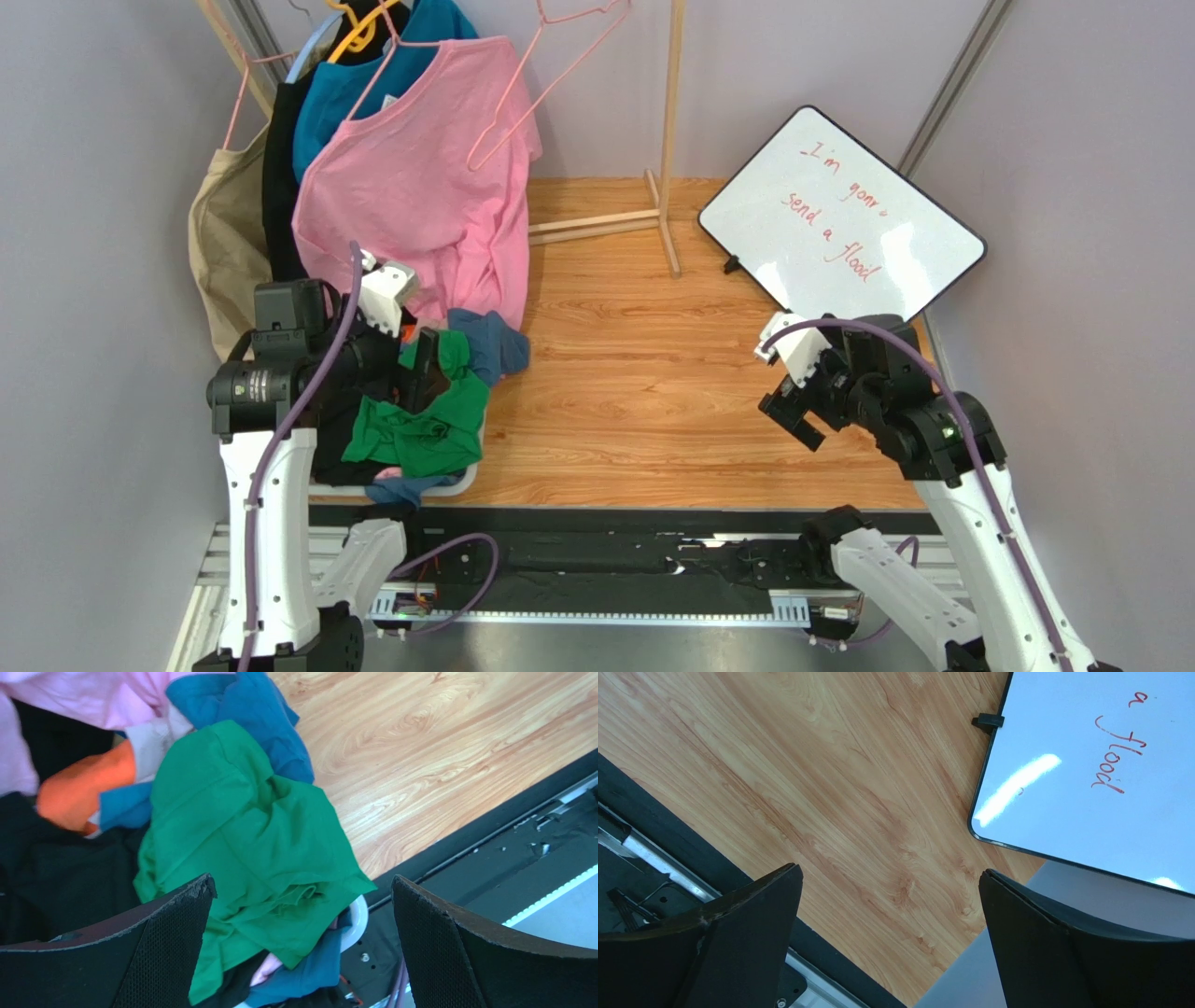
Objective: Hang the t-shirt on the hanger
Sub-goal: Pick up the T-shirt and place it in the bin.
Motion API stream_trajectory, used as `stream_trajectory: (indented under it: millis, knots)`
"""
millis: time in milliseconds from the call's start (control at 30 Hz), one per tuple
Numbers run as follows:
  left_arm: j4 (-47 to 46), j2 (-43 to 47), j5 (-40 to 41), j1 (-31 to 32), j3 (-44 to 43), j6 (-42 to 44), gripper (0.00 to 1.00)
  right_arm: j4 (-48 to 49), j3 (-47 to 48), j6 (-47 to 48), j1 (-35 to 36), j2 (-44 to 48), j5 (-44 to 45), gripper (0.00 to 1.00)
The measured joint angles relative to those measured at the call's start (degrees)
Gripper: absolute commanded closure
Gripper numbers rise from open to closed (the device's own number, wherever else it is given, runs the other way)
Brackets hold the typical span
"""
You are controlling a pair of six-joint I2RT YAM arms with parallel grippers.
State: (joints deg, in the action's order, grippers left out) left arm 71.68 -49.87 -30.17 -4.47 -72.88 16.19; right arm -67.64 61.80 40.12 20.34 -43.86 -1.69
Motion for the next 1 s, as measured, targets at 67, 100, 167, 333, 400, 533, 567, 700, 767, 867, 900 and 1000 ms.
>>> stream_trajectory:
  millis: [67, 100, 167, 333, 400, 533, 567, 700, 767, 867, 900, 1000]
  knots:
    - [2.0, -1.5, 1.3, 0.0, -2.7, 2.4, 0.01, -0.9, 1.3, -1.2, -1.0, 0.2, -0.8, 0.00]
    - [2.8, -2.3, 2.2, 0.0, -4.2, 3.8, 0.01, -1.2, 2.1, -1.7, -1.3, 0.0, -1.2, 0.00]
    - [3.8, -4.3, 3.7, 0.0, -6.7, 6.1, 0.01, -1.5, 2.9, -2.6, -1.7, -0.2, -1.7, 0.00]
    - [4.0, -9.3, 5.4, 0.0, -7.7, 14.2, 0.01, -2.5, 3.4, -3.8, -2.0, -0.3, -3.1, 0.00]
    - [4.0, -11.2, 5.7, 0.0, -6.2, 16.9, 0.01, -3.0, 3.5, -4.1, -2.4, -0.3, -3.7, 0.00]
    - [3.6, -14.1, 7.6, 0.0, 0.0, 20.8, 0.01, -3.6, 4.2, -4.8, -4.0, -0.3, -5.6, 0.00]
    - [3.4, -14.6, 8.1, 0.0, 1.7, 21.5, 0.01, -3.7, 4.4, -5.0, -4.4, -0.3, -6.0, 0.00]
    - [1.4, -16.5, 9.7, 0.4, 8.0, 23.6, 0.01, -4.7, 5.4, -5.9, -5.9, -0.5, -8.0, 0.00]
    - [-0.1, -16.8, 10.1, 1.2, 9.9, 24.1, 0.13, -5.0, 5.6, -6.2, -6.5, -0.5, -8.7, 0.00]
    - [-3.1, -16.9, 11.7, 2.9, 13.5, 24.8, 0.61, -5.5, 5.9, -6.6, -7.4, -0.7, -10.0, 0.00]
    - [-3.6, -17.0, 12.3, 3.4, 14.2, 25.3, 0.75, -5.6, 6.0, -6.7, -7.7, -0.8, -10.3, 0.00]
    - [-2.8, -16.8, 12.7, 3.7, 13.2, 26.3, 1.00, -5.8, 6.2, -7.2, -8.8, -0.8, -11.5, 0.00]
